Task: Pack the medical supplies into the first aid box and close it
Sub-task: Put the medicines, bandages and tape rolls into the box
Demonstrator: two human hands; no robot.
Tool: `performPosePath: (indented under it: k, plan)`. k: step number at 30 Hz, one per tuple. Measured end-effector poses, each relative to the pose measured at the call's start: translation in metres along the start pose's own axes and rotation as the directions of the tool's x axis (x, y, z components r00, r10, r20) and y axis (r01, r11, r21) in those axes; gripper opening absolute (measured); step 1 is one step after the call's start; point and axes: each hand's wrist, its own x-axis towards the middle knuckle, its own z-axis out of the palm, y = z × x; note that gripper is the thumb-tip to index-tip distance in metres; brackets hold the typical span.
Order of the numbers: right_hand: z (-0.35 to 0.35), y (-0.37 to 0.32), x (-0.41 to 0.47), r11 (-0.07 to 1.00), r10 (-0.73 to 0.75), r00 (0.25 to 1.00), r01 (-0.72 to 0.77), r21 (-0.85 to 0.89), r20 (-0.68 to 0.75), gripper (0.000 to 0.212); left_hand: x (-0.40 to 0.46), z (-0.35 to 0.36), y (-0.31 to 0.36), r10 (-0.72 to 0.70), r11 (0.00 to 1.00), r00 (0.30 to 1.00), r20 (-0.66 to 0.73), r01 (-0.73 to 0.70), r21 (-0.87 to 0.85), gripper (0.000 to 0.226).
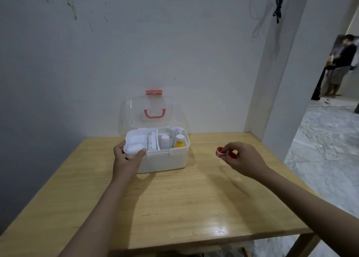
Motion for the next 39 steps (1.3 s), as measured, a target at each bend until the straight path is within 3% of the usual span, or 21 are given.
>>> performPosePath:
  k: [5,12,20,26,35,39]
  plan:
    - [-0.001,-0.076,0.037,0.987,-0.135,0.991,0.133,0.089,0.016,0.019,-0.001,-0.002,0.000,-0.006,1.000,1.000,0.011,0.006,0.003,0.073]
    - [0.037,-0.166,0.104,0.940,-0.336,0.930,0.322,0.111,0.148,0.027,-0.001,-0.004,0.005,-0.010,1.000,1.000,0.027,0.010,0.004,0.073]
    - [0.097,-0.205,0.144,0.881,-0.417,0.789,0.472,-0.011,0.450,0.026,0.000,-0.006,0.003,-0.013,1.000,1.000,0.024,0.013,-0.016,0.071]
    - [0.119,-0.213,0.150,0.833,-0.451,0.720,0.552,-0.042,0.527,0.023,0.001,-0.006,0.002,-0.001,0.998,1.000,0.024,0.003,-0.063,0.061]
    - [0.121,-0.203,0.154,0.869,-0.456,0.770,0.493,0.038,0.447,0.028,-0.001,-0.007,0.004,0.013,0.997,1.000,0.025,-0.011,-0.077,0.059]
    - [0.109,-0.190,0.159,0.889,-0.448,0.825,0.451,0.078,0.343,0.026,-0.001,-0.007,0.004,0.017,0.997,0.999,0.033,-0.015,-0.074,0.061]
